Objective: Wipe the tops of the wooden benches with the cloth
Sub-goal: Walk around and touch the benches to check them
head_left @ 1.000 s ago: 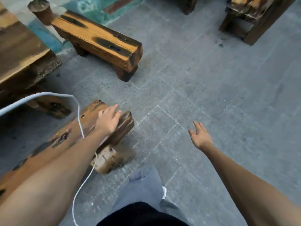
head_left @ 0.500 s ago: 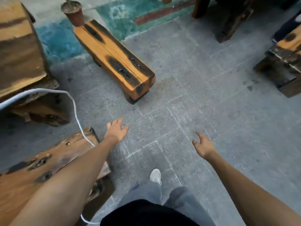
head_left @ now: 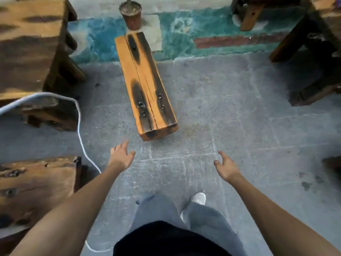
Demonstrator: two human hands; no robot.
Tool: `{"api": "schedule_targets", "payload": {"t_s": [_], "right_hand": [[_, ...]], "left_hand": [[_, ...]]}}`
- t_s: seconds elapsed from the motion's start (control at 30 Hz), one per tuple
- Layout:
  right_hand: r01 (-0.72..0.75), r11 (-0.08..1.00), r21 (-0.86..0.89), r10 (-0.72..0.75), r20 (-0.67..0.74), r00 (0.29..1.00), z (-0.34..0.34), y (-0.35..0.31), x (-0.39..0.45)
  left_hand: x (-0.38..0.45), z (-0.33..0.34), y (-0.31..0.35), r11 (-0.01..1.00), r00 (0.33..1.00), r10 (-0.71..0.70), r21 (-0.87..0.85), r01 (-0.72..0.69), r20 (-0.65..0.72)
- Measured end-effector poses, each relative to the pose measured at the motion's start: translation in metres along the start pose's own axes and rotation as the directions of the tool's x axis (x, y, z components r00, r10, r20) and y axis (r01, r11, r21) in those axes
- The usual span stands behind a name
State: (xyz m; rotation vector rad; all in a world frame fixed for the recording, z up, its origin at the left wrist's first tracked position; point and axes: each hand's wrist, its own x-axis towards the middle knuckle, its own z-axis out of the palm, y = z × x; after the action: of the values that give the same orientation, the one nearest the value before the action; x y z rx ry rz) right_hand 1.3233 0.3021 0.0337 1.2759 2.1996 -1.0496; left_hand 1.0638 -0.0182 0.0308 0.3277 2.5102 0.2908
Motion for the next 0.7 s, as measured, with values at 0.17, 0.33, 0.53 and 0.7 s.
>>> {"api": "schedule_targets", "payload": {"t_s": [0.17, 0.33, 0.53, 0.7], "right_hand": [[0.138, 0.973, -0.183, -0.117, 0.119, 0.986, -0.079, -0.041, 0.101], [0.292, 0.909, -0.296, -0.227, 0.234, 0.945, -0.12, -0.101, 0.213], [0.515, 0.74, -0.432, -0.326, 0.438, 0.838, -0.151, -0.177, 0.317], [0.633, 0.582, -0.51, -0.332, 0.562, 0.758, -0.15, -0.243, 0.378]], "left_hand": [[0.014, 0.025, 0.045, 0.976, 0.981, -0.189, -0.115, 0.185, -0.03], [0.052, 0.051, 0.083, 0.915, 0.938, -0.348, -0.219, 0.338, -0.007], [0.122, 0.045, 0.151, 0.738, 0.821, -0.567, -0.404, 0.54, 0.061], [0.153, 0.033, 0.199, 0.653, 0.781, -0.624, -0.552, 0.518, -0.007]]}}
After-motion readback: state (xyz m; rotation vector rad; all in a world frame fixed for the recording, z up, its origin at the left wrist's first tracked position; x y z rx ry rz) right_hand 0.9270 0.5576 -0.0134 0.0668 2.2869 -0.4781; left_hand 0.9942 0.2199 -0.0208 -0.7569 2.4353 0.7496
